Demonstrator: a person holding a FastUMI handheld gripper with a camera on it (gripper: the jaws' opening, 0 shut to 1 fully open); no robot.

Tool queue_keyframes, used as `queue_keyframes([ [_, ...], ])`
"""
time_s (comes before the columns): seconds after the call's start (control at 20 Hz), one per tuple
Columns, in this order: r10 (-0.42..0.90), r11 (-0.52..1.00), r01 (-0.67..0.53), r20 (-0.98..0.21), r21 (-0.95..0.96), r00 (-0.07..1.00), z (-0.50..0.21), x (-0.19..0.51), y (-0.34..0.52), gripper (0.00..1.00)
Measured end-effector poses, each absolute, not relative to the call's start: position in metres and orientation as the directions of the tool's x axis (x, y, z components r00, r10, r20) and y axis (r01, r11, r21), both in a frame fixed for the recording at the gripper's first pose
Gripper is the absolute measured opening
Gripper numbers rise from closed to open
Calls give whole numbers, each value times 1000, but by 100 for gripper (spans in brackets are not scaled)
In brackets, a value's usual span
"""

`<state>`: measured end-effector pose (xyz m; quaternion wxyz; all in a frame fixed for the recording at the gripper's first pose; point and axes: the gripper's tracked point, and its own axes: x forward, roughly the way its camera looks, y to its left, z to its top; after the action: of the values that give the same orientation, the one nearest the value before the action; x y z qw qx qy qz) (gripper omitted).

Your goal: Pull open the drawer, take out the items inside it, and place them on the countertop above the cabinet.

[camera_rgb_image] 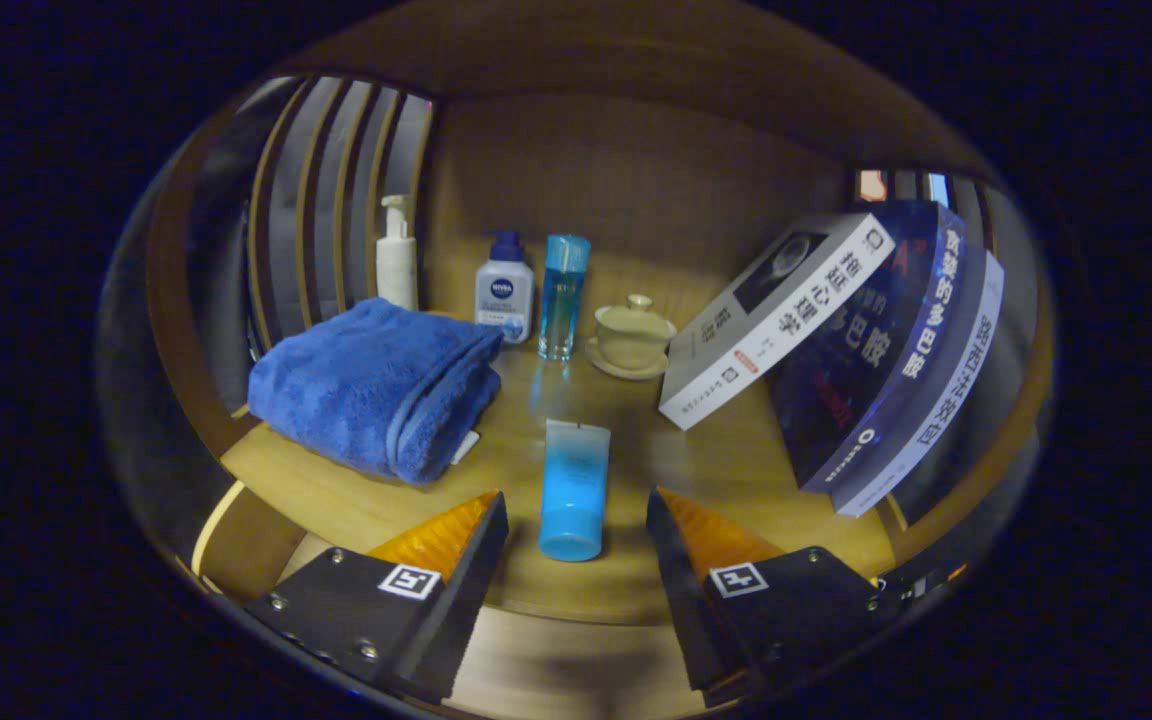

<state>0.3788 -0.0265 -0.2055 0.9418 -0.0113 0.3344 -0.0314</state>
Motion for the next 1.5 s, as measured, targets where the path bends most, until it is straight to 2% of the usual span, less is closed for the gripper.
queue_keyframes([
  [0.35,-35,999,42,-565,-1,825,-172,365,-23,83],
  [0.5,-10,1000,20,-507,14,862,-149,351,-13,86],
  [0.6,12,1000,1,-461,27,887,-129,336,-4,93],
  [1.05,53,998,-56,-174,-13,983,-30,249,27,93],
  [1.5,60,998,-62,-88,-24,994,-33,156,41,93],
])
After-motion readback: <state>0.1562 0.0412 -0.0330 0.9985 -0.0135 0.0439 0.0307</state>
